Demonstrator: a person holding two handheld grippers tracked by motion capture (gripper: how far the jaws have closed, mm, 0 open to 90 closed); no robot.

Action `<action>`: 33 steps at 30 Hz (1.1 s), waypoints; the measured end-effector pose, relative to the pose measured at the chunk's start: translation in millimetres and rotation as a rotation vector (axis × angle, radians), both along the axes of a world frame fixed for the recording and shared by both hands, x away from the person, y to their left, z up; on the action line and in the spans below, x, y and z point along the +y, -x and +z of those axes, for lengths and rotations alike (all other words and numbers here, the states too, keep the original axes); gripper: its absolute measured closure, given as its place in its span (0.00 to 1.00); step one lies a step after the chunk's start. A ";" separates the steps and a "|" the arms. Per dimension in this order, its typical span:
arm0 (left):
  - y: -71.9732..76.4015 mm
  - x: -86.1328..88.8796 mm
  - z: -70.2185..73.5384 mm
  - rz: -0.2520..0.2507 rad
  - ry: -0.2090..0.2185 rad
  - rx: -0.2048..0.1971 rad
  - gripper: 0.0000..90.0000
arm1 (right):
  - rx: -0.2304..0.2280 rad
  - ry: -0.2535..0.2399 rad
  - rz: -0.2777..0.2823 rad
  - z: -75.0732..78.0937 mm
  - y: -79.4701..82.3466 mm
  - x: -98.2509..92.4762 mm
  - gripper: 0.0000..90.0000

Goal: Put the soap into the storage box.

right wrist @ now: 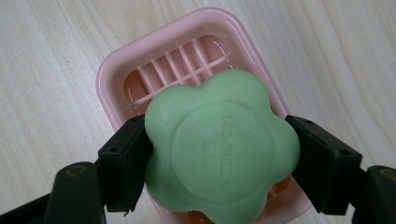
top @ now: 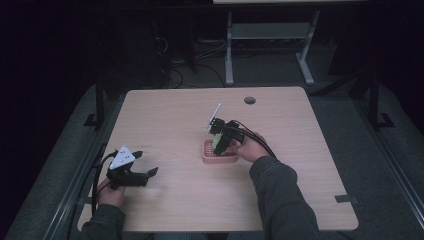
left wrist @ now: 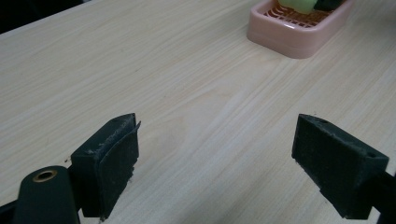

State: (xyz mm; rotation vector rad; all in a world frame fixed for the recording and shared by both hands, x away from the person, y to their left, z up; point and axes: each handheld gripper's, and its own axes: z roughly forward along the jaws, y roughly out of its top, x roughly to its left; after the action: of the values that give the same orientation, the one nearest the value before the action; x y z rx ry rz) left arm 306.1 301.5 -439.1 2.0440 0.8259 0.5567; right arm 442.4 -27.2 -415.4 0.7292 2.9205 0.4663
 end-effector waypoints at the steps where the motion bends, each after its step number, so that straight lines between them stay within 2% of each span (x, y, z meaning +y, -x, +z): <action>1: 0.1 0.1 0.0 0.001 0.001 0.000 0.16 | 0.001 -0.002 -0.002 -0.3 0.2 0.3 0.29; 24: 0.4 0.5 0.4 0.006 0.008 -0.004 0.16 | -0.010 0.029 -0.001 -4.5 0.3 3.3 0.28; 33: -0.1 0.5 0.6 0.005 0.006 -0.006 0.16 | -0.005 0.026 -0.006 -4.9 0.3 3.7 0.28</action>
State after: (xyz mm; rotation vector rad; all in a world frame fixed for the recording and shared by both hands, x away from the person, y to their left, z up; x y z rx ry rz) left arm 306.2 302.0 -438.5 2.0339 0.8282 0.5622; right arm 442.2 -23.5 -420.2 0.7320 2.9129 0.4286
